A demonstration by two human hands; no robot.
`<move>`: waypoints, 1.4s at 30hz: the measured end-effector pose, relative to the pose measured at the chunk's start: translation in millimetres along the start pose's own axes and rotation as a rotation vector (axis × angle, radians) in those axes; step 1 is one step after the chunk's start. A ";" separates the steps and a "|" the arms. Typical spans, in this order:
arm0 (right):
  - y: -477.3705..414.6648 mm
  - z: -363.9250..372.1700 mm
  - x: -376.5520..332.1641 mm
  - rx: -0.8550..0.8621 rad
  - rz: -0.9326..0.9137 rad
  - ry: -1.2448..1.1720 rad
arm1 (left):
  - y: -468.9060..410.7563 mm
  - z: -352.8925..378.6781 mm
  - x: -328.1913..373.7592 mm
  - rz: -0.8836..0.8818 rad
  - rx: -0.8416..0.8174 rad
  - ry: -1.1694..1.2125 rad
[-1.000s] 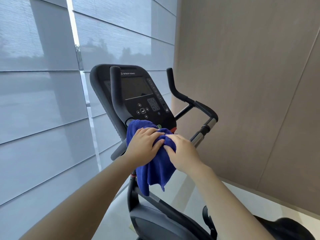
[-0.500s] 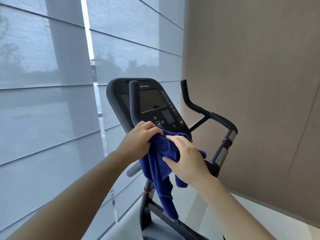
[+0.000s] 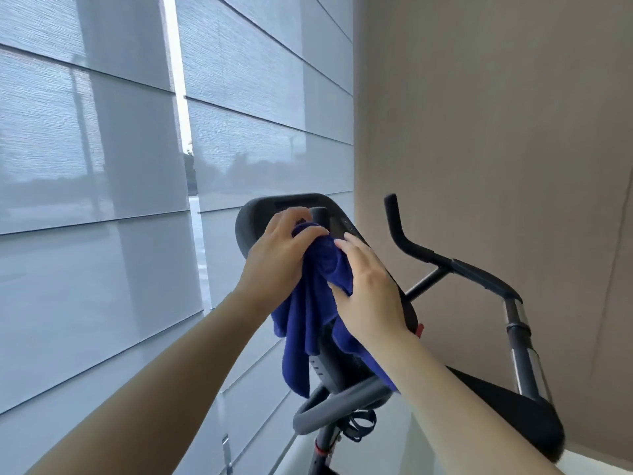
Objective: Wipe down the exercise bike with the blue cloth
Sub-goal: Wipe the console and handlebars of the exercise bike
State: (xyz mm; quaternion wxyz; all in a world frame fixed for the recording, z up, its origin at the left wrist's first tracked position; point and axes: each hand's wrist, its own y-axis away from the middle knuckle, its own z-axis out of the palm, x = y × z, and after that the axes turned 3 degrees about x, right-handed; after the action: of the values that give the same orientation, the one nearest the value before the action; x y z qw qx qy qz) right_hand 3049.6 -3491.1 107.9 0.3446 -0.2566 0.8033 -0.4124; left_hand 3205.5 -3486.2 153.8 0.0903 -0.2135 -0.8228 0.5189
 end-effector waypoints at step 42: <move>18.1 -27.4 16.9 -0.187 0.114 0.209 | 70.1 34.4 -11.7 0.266 -0.183 0.194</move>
State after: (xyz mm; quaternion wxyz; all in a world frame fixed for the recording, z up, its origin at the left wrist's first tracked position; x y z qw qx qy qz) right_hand 3015.6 -3480.0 98.5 0.2565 -0.1974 0.8830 -0.3399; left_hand 3221.2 -3493.5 76.8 0.0800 -0.3768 -0.8186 0.4261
